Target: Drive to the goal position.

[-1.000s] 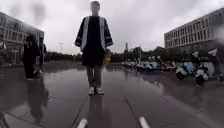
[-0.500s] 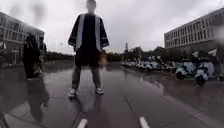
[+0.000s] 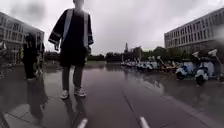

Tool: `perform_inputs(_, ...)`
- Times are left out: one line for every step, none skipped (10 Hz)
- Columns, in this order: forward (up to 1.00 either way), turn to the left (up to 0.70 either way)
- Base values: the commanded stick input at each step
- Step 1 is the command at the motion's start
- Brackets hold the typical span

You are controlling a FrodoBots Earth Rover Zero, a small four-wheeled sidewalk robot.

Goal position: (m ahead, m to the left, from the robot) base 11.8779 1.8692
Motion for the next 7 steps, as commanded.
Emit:
perform_inputs(0.07,0.0)
perform_inputs(0.07,0.0)
perform_inputs(0.08,0.0)
perform_inputs(0.07,0.0)
perform_inputs(0.07,0.0)
perform_inputs(0.07,0.0)
perform_inputs(0.08,0.0)
